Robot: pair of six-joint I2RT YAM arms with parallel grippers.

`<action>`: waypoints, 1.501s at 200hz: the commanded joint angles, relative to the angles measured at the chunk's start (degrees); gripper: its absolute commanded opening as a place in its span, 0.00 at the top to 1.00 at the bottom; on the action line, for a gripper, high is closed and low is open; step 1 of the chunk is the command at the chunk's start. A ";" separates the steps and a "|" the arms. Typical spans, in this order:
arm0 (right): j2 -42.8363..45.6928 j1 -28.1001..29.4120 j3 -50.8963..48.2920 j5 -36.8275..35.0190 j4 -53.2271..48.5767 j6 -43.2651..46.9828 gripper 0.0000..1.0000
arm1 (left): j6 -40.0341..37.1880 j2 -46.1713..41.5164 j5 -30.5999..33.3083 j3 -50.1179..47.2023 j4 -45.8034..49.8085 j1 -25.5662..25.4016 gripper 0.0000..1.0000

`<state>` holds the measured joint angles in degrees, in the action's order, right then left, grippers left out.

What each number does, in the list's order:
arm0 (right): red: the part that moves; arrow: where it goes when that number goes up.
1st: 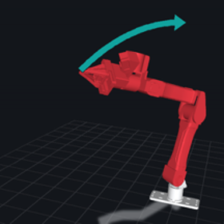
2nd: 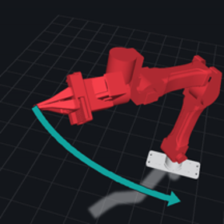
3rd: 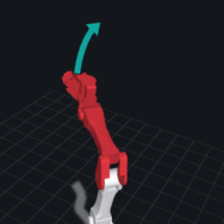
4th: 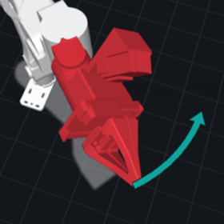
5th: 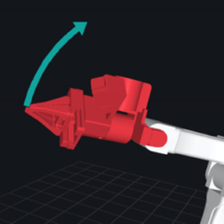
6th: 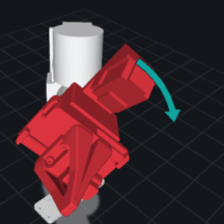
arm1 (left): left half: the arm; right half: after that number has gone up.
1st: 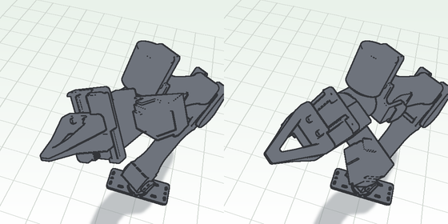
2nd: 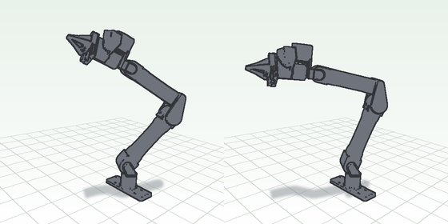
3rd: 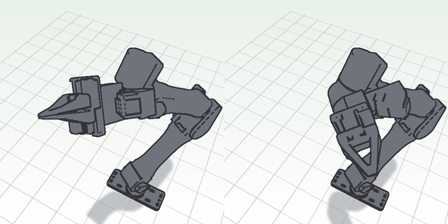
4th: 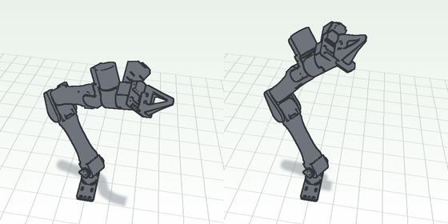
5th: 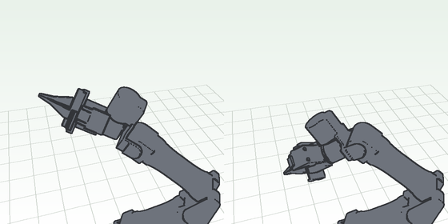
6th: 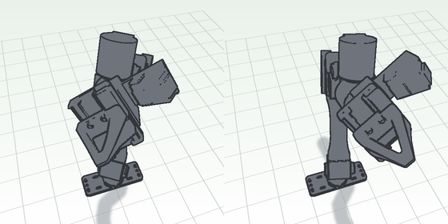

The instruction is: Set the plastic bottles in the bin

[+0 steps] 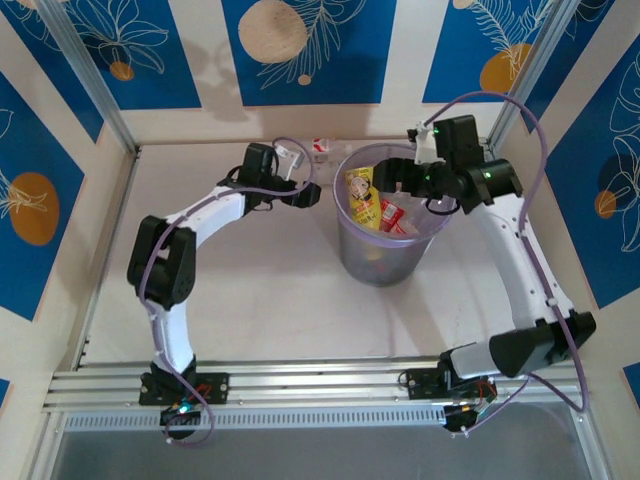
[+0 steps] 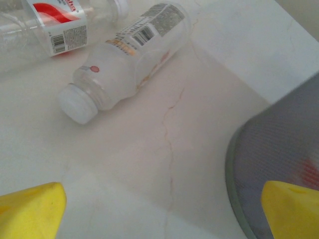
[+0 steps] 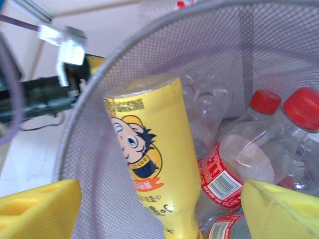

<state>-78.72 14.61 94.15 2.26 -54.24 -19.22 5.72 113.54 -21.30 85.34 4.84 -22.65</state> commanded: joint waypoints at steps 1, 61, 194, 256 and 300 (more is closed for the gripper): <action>3.19 -1.42 -2.94 4.24 1.63 -2.07 0.17 | 3.64 5.57 -3.67 5.30 -2.47 1.40 0.00; 6.55 -3.79 -5.86 4.81 1.28 -2.09 0.17 | 12.88 19.27 -4.13 17.30 -6.78 2.34 0.00; 8.83 -6.45 -7.09 4.81 -0.03 -0.94 0.18 | 29.10 30.07 -7.00 20.80 -18.03 3.73 0.09; 8.84 -6.64 -6.69 4.59 -0.17 -0.82 0.18 | 31.81 31.53 -7.96 20.62 -19.75 3.92 0.17; 8.77 -6.61 -7.01 4.79 0.26 -1.08 0.18 | 32.47 31.46 -9.71 19.32 -20.54 3.80 0.24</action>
<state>-70.91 8.21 87.29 6.04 -53.43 -20.62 36.86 142.69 -28.18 105.19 -15.35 -18.87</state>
